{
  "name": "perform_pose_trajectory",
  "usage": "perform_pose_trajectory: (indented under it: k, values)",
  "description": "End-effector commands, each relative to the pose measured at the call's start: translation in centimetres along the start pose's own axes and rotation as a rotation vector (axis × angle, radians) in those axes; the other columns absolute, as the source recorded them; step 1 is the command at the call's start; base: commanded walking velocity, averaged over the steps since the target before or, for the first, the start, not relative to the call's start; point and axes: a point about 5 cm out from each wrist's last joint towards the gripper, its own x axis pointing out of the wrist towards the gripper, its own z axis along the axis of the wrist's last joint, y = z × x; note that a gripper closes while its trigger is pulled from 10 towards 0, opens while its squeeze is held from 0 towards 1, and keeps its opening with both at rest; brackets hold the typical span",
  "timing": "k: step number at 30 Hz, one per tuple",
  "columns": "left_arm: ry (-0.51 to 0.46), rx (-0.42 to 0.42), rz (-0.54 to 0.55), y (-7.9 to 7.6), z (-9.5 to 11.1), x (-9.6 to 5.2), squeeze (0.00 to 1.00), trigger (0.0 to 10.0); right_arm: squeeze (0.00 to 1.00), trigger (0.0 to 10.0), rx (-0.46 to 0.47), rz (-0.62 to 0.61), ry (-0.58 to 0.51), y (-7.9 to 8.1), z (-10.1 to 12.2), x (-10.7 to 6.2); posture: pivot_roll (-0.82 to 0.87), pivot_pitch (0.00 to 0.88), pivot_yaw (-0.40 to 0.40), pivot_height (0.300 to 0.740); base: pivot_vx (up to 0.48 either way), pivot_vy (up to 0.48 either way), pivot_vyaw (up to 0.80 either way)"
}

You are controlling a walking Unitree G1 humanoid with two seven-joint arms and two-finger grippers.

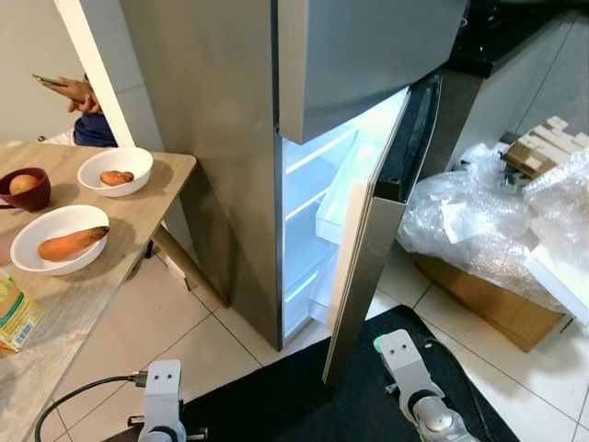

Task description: Restocking fridge

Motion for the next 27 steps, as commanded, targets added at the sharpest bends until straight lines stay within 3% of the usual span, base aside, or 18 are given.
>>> perform_pose_trajectory:
  k: [1,7,18,27]
  values:
    - [0.01,-0.004,0.004,-0.4,-0.3,0.0,0.0,10.0,0.0,10.0,0.01,-0.003,0.015,0.2,-0.1,0.0,-0.1,0.009,0.012,0.74,0.0,0.0,0.0]
    - [0.009,0.06,-0.018,-0.4,-0.3,0.0,0.0,10.0,0.0,10.0,0.021,0.024,0.009,0.5,-0.2,-0.1,-0.1,0.017,0.026,0.74,0.0,0.0,0.0]
    - [-0.004,0.042,-0.006,-0.4,-0.7,-0.3,0.0,10.0,0.0,10.0,0.01,0.049,0.009,0.8,-1.2,-0.6,-0.11,0.041,0.028,0.74,0.0,0.0,0.0]
    - [-0.032,0.044,-0.01,-0.5,0.0,-0.1,0.0,10.0,0.0,10.0,0.045,0.15,-0.127,1.6,3.0,0.6,-0.12,0.082,0.02,0.74,0.0,0.0,0.0]
